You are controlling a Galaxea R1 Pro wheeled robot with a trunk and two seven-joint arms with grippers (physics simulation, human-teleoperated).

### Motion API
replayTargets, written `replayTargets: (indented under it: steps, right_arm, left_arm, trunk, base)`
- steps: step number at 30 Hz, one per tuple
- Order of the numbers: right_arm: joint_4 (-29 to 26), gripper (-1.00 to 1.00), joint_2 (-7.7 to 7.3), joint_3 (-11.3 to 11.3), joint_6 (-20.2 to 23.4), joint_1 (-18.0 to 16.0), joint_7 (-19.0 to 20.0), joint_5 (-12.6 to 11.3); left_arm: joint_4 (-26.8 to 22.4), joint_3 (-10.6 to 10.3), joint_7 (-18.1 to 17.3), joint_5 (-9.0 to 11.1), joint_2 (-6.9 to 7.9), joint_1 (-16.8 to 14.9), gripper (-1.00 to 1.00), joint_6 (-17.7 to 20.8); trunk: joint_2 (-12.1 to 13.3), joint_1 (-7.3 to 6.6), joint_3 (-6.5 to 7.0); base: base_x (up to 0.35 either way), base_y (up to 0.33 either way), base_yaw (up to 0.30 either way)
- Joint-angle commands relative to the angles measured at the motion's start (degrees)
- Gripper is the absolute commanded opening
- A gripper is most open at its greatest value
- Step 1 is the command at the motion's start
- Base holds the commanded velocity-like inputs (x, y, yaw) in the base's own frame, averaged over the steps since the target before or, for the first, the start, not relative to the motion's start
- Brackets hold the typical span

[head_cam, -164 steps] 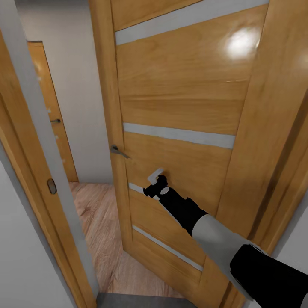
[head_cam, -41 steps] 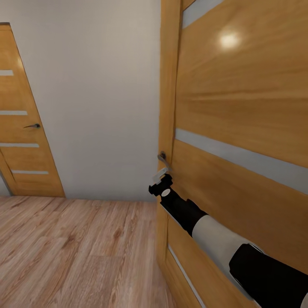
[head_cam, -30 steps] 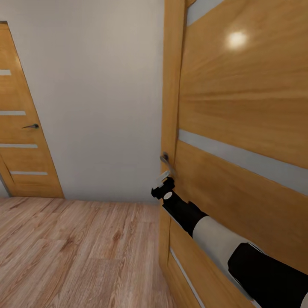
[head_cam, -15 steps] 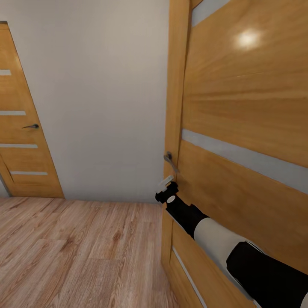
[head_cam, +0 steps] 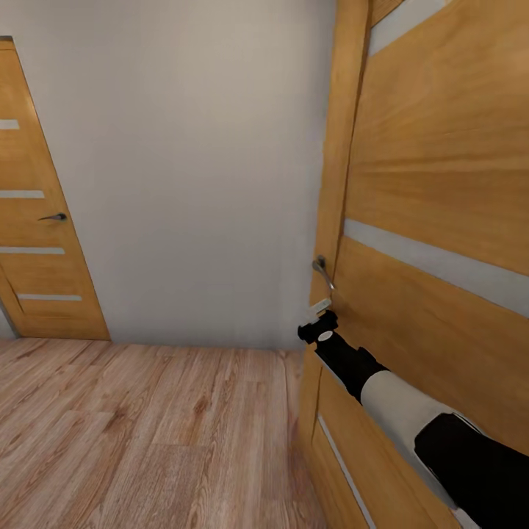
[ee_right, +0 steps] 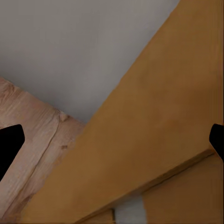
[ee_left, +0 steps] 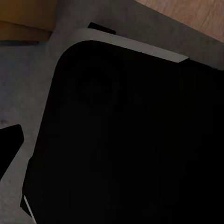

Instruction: Move the two storage containers from the living room to the garage. In the garage, place one container on the floor and stack the other container on top of it (either order is fine).

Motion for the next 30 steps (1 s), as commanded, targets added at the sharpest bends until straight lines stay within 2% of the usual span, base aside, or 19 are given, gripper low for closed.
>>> replayTargets:
  steps: [1,7,10,17,20,22,24,30]
  right_arm:
    - [-0.12,1.0,-0.59,0.26,0.44,-0.06,-0.47,-0.01]
    - [-0.27,1.0,-4.08,-0.48,0.41,-0.06,-0.47,-0.01]
    - [-0.31,1.0,-5.26,-1.43,0.43,-0.06,-0.47,-0.01]
    - [-0.48,1.0,-6.79,-2.35,0.5,-0.06,-0.72,0.03]
    - [-0.66,1.0,-8.77,-2.57,0.63,-0.06,-2.04,0.0]
    - [-0.79,1.0,-9.56,-2.74,0.74,-0.06,-2.55,-0.01]
    - [-1.41,1.0,-11.64,-2.98,0.94,-0.06,-3.19,-0.01]
    - [-1.67,1.0,-13.48,-3.59,0.99,-0.06,-3.43,-0.01]
  left_arm:
    - [-0.03,0.37,-0.01,0.05,-0.02,0.0,1.0,-0.11]
    - [-0.03,0.34,-0.01,0.05,-0.02,0.0,1.0,-0.11]
    - [-0.03,0.38,-0.01,0.05,-0.02,0.0,1.0,-0.11]
    - [-0.03,0.39,-0.01,0.05,-0.02,0.0,1.0,-0.11]
    - [-0.03,0.39,-0.01,0.05,-0.02,0.0,1.0,-0.11]
    - [-0.03,0.39,-0.01,0.05,-0.02,0.0,1.0,-0.11]
    - [-0.03,0.39,-0.01,0.05,-0.02,0.0,1.0,-0.11]
    - [-0.02,0.39,-0.01,0.05,-0.02,0.0,1.0,-0.11]
  trunk:
    - [-0.03,0.0,-0.06]
    - [-0.03,0.0,-0.06]
    - [-0.03,0.0,-0.06]
    - [-0.03,0.0,-0.06]
    - [-0.03,0.0,-0.06]
    - [-0.03,0.0,-0.06]
    - [-0.03,0.0,-0.06]
    - [-0.03,0.0,-0.06]
  base:
    - [0.0,0.0,0.0]
    - [0.0,0.0,0.0]
    - [0.0,0.0,0.0]
    - [0.0,0.0,0.0]
    - [0.0,0.0,0.0]
    - [0.0,0.0,0.0]
    - [0.0,0.0,0.0]
    - [0.0,0.0,0.0]
